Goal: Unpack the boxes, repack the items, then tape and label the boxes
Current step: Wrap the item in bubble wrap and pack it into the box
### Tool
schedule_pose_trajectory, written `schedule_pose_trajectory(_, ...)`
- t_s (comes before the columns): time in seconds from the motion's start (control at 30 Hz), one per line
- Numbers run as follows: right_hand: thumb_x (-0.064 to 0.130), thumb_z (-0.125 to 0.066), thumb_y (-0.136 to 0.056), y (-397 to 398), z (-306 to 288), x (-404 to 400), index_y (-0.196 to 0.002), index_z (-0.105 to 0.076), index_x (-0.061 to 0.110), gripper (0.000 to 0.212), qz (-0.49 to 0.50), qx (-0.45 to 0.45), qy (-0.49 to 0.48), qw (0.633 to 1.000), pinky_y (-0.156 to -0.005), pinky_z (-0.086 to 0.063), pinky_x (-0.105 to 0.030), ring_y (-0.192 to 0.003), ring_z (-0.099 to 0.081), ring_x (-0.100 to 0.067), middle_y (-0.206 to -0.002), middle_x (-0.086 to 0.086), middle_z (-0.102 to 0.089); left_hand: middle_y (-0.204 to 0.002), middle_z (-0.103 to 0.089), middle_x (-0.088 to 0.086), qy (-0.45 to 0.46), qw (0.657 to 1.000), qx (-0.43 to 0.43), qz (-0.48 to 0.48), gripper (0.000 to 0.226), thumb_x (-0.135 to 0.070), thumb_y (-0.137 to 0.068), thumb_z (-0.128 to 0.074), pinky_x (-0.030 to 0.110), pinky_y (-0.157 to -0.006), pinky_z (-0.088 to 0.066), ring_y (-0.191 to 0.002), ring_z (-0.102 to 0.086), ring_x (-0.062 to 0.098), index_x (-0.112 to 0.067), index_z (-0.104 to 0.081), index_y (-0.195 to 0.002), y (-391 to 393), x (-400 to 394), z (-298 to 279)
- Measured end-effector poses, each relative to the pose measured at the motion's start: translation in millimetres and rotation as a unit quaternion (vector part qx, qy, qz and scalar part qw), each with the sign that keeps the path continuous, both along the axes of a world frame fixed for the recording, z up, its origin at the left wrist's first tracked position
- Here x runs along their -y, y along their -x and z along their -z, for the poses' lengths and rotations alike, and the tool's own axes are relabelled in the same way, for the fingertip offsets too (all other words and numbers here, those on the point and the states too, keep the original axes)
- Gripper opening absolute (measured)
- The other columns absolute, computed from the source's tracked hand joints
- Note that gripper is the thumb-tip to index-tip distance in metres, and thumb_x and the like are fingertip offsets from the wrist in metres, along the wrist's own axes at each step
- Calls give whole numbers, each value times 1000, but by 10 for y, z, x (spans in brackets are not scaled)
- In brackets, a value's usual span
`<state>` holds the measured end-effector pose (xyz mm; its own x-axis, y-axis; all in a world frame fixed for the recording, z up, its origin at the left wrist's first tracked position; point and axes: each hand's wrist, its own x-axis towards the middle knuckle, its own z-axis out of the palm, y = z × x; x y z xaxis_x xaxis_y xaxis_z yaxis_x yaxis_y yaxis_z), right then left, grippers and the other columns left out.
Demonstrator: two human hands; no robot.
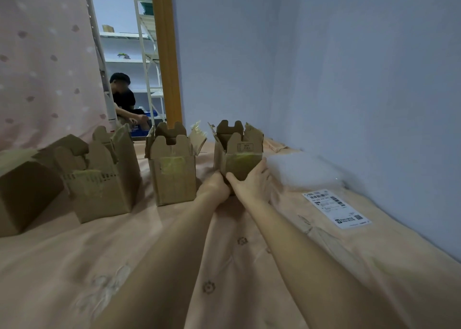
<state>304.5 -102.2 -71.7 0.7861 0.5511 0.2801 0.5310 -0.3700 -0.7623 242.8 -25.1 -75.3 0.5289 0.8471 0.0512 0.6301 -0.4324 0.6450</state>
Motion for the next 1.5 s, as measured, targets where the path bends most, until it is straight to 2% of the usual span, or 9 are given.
schedule_pose_trajectory(0.1, 46, -67, -81, -21, -4, 54, -147, -16, 1, 95, -19, -10, 8, 1000, -103, -36, -39, -132, -37, -32, -145, -18, -35, -102, -63, 9, -26, 999, -34, -21, 21, -23, -91, -53, 39, -75, -53, -91, -61, 27, -14, -56, -109, 36, 45, 4)
schedule_pose_trajectory(0.37, 42, -56, -92, 12, -108, 303, -144, -23, 2, 73, -29, 18, 92, 995, -98, -38, -37, -132, -38, -31, -146, -17, -35, -112, -62, 9, -49, 997, -61, -27, 26, -18, -94, -48, 36, -82, -49, -102, -60, 27, -9, -54, -118, 160, 198, -37)
schedule_pose_trajectory(0.53, 37, -52, -94, 120, -183, 554, -142, -28, 2, 64, -33, 18, 115, 993, -96, -41, -40, -128, -42, -33, -143, -17, -36, -91, -51, 3, -83, 992, -91, -16, 24, -22, -96, -48, 31, -72, -44, -86, -53, 22, -3, -51, -112, 401, 437, -129)
schedule_pose_trajectory(0.73, 38, -50, -95, 373, -252, 934, -137, -34, 3, 57, -65, 11, 157, 985, -98, -40, -40, -125, -43, -35, -138, -18, -38, -123, -56, 10, -89, 991, -101, -12, 37, -25, -96, -47, 30, -77, -41, -102, -54, 23, -4, -49, -126, 871, 765, -214)
schedule_pose_trajectory(0.97, 51, -47, -93, 995, -423, 1239, -127, -44, 3, 60, -112, 17, 181, 977, -90, -47, -38, -111, -55, -35, -125, -18, -53, -120, -57, 13, -65, 992, -76, -71, 40, -20, -94, -48, 29, -77, -44, -107, -56, 27, -5, -47, -131, 1745, 1109, -322)
schedule_pose_trajectory(1.1, 34, -46, -96, 1495, -539, 1345, -122, -54, 6, 38, -160, 49, 187, 968, -75, -42, -33, -106, -56, -34, -119, -15, -60, -137, -47, 14, -83, 984, -107, -117, 45, -24, -94, -48, 35, -100, -41, -124, -47, 29, -7, -43, -136, 2433, 1264, -285)
schedule_pose_trajectory(1.27, 33, -47, -96, 2229, -653, 1282, -107, -56, 5, 31, -223, 78, 183, 954, -69, -43, -30, -85, -53, -28, -103, -11, -61, -135, -49, 12, -81, 968, -146, -187, 43, -23, -95, -46, 35, -97, -42, -122, -48, 28, -7, -43, -135, 3464, 1338, -259)
schedule_pose_trajectory(1.4, 27, -48, -97, 2877, -701, 1237, -114, -56, 3, 31, -282, 80, 173, 940, -81, -45, -34, -102, -57, -32, -113, -14, -61, -131, -52, 12, -69, 955, -147, -247, 40, -25, -96, -46, 35, -94, -44, -116, -51, 28, -7, -46, -132, 4203, 1426, -264)
schedule_pose_trajectory(1.5, 28, -45, -97, 3344, -672, 1225, -120, -54, 2, 36, -321, 76, 169, 929, -80, -42, -32, -109, -55, -34, -116, -16, -59, -127, -54, 11, -73, 947, -146, -277, 36, -25, -97, -45, 32, -87, -43, -113, -52, 27, -8, -49, -128, 4628, 1491, -301)
